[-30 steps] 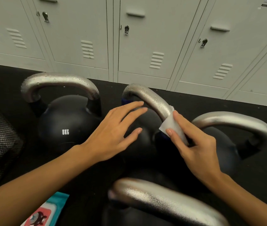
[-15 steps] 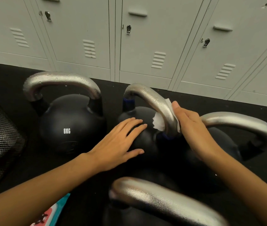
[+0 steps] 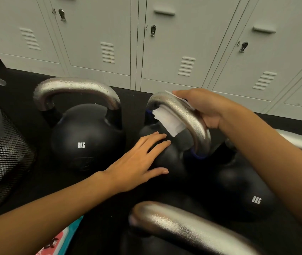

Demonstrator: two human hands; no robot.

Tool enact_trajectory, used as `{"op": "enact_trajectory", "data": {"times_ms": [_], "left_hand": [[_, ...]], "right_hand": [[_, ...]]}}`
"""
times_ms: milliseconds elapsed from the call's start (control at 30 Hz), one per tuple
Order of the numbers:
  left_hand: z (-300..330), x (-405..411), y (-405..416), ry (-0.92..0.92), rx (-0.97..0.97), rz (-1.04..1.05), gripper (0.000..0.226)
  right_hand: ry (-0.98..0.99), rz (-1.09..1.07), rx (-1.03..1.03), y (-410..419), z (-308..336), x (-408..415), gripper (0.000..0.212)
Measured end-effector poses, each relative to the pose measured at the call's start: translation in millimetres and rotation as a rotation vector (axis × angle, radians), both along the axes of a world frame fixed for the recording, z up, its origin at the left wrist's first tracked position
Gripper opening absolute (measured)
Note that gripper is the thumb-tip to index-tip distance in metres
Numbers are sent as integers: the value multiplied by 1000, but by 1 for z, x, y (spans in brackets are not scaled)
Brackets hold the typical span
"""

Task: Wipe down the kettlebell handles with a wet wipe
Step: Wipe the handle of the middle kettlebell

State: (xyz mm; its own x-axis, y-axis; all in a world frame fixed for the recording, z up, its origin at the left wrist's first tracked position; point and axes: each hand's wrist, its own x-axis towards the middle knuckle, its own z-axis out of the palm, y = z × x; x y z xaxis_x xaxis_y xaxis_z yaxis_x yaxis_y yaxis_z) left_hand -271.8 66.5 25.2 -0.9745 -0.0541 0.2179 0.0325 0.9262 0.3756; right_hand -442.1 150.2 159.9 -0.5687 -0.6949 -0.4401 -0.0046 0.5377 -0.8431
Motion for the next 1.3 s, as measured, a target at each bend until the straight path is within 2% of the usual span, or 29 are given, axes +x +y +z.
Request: {"op": "enact_trajectory", "data": {"times_ms": [233,367,500,633,733,833,967,1033,1167,1300], "left_hand": [[-1,0,0,0,30,-4,73],[-2,0,0,21,21,-3,72],[-2,0,0,25,24,-6,71],[-4,0,-1,43,37,-13,72],[-1,1,-4,49,151,-21,67],[3,6,-14,181,311,66,51],[6,11,-27,331,363,222,28],[9,10,-29,351,384,249,21],[25,4,-25,384,395,223,19],[47,-6,-18,467,392,202,19]], "right_hand": [[-14,26,-41,20,-9,-7,28],[-57,94,-17,39,-11,-16,40],[-112,135,-7,21,2,-15,34],[-103,84,10,0,3,-8,31],[-103,67,-18,10,-3,-7,30],[-104,99,-58,34,-8,-13,32],[41,197,6,64,-4,-17,39],[158,227,-9,67,2,-13,34],[387,183,-86,40,4,0,40],[451,160,-86,17,1,10,42]]}}
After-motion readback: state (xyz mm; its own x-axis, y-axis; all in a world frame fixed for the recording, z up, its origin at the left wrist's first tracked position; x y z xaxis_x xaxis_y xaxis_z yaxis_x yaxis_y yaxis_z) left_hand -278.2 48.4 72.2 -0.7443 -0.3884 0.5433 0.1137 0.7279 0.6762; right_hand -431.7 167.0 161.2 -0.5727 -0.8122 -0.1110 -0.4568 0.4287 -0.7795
